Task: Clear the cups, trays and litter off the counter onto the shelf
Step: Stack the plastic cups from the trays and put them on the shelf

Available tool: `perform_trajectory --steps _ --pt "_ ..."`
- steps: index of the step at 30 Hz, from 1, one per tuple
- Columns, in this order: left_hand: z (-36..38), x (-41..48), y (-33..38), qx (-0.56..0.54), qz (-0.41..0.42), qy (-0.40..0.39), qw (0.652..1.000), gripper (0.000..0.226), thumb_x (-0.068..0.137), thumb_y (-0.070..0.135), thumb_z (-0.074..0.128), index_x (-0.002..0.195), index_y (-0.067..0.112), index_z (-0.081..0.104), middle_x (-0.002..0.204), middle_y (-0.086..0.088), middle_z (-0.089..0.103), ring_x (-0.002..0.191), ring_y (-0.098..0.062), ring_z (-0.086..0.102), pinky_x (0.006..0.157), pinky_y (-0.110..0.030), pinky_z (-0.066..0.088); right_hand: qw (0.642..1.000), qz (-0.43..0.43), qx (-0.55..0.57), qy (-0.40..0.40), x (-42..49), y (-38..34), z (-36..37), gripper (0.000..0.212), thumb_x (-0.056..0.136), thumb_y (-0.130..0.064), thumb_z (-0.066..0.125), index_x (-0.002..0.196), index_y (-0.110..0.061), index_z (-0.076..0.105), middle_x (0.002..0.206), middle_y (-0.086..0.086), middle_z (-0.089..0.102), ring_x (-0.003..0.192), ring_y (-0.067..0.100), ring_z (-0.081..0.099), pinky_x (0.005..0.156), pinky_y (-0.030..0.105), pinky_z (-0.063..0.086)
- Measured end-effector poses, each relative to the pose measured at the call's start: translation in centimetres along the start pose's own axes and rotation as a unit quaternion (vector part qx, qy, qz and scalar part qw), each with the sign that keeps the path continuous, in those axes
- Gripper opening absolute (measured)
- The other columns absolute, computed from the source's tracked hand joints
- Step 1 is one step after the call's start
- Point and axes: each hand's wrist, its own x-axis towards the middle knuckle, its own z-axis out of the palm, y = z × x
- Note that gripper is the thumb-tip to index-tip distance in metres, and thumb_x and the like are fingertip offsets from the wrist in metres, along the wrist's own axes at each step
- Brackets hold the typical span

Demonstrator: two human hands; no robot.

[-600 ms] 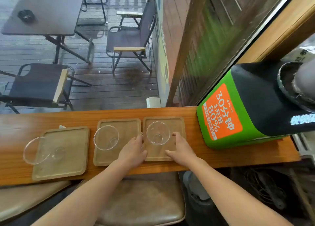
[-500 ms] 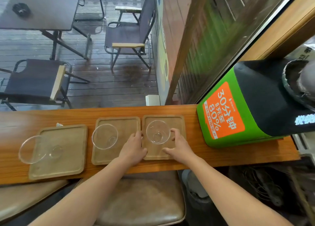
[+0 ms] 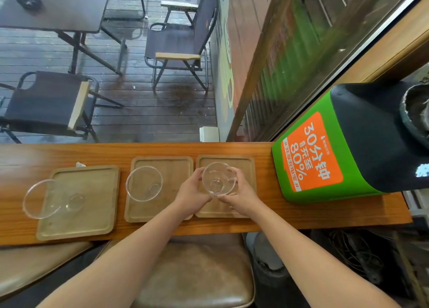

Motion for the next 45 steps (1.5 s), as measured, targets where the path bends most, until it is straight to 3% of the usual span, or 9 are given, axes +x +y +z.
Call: perform_trajectory --steps 6,10,15,18,23,28,34,38,45 --pt "-1.0 -1.3 1.7 0.005 0.029 0.017 0.999 0.067 0.076 0.007 0.078 0.128 0.034 0.047 0.109 0.017 0.056 0.106 -0.021 0.063 0.091 -0.039 0.054 1.0 -0.013 -0.022 0.001 -1.2 -1.9 -0.4 0.082 0.079 -0.027 0.082 0.139 -0.044 0.029 0.123 -0.013 0.044 0.115 0.021 0.059 0.094 0.051 0.054" --pt "-2.4 -2.2 2.9 0.012 0.054 0.026 0.998 0.064 0.078 0.012 0.078 0.131 0.032 0.047 0.115 0.013 0.058 0.092 -0.014 0.06 0.084 -0.031 0.053 0.998 -0.037 -0.04 0.007 -2.3 -4.0 -0.9 0.081 0.079 -0.03 0.081 0.14 -0.045 0.029 0.116 -0.021 0.042 0.114 0.015 0.055 0.093 0.049 0.055" --pt "-5.2 -3.8 4.7 0.019 0.081 0.047 0.995 0.067 0.079 0.015 0.078 0.132 0.037 0.044 0.105 0.022 0.054 0.074 -0.007 0.057 0.068 -0.024 0.051 0.996 -0.073 -0.054 0.014 -3.5 -7.6 -1.2 0.081 0.08 -0.033 0.079 0.139 -0.05 0.027 0.111 -0.033 0.039 0.112 0.012 0.056 0.094 0.048 0.055" --pt "-7.2 -4.9 5.3 0.011 0.097 0.062 0.993 0.066 0.079 0.014 0.078 0.132 0.036 0.045 0.107 0.021 0.054 0.073 -0.005 0.057 0.066 -0.023 0.051 0.993 -0.095 -0.067 0.023 -3.9 -9.8 -0.7 0.08 0.079 -0.037 0.079 0.139 -0.048 0.027 0.128 -0.021 0.047 0.113 0.014 0.056 0.093 0.049 0.055" --pt "-10.9 -6.8 5.2 0.011 0.113 0.1 0.989 0.072 0.077 0.02 0.081 0.139 0.025 0.045 0.111 0.017 0.054 0.085 -0.012 0.057 0.079 -0.03 0.049 0.988 -0.126 -0.084 0.012 -4.3 -13.3 1.6 0.083 0.08 -0.038 0.079 0.143 -0.043 0.026 0.145 -0.003 0.043 0.118 0.025 0.058 0.095 0.052 0.054" --pt "-14.1 -8.7 4.0 0.015 0.101 0.137 0.985 0.074 0.075 0.021 0.082 0.14 0.024 0.046 0.118 0.009 0.054 0.097 -0.027 0.063 0.091 -0.05 0.055 0.982 -0.162 -0.1 -0.003 -4.3 -15.7 4.3 0.085 0.081 -0.038 0.079 0.147 -0.036 0.025 0.149 0.002 0.04 0.128 0.024 0.048 0.101 0.039 0.044" --pt "-16.4 -10.6 2.0 0.02 0.094 0.169 0.981 0.076 0.073 0.021 0.083 0.139 0.02 0.046 0.113 0.008 0.057 0.083 -0.014 0.056 0.084 -0.039 0.055 0.979 -0.166 -0.109 -0.04 -4.5 -17.3 7.3 0.084 0.08 -0.039 0.079 0.146 -0.038 0.026 0.146 0.002 0.04 0.117 0.029 0.058 0.095 0.055 0.053" --pt "-17.1 -11.5 1.0 0.021 0.092 0.181 0.979 0.073 0.074 0.017 0.083 0.138 0.02 0.047 0.113 0.008 0.056 0.081 -0.012 0.053 0.087 -0.038 0.054 0.976 -0.178 -0.114 -0.053 -4.6 -17.6 8.7 0.086 0.08 -0.038 0.079 0.147 -0.035 0.026 0.145 0.002 0.042 0.103 0.019 0.054 0.095 0.053 0.054" --pt "-17.5 -11.7 0.2 0.01 0.095 0.178 0.979 0.071 0.076 0.02 0.082 0.138 0.02 0.046 0.115 0.005 0.058 0.089 -0.015 0.057 0.092 -0.039 0.054 0.974 -0.178 -0.125 -0.059 -4.6 -17.9 9.1 0.082 0.081 -0.038 0.078 0.145 -0.036 0.027 0.13 -0.007 0.045 0.113 0.025 0.06 0.092 0.05 0.056"
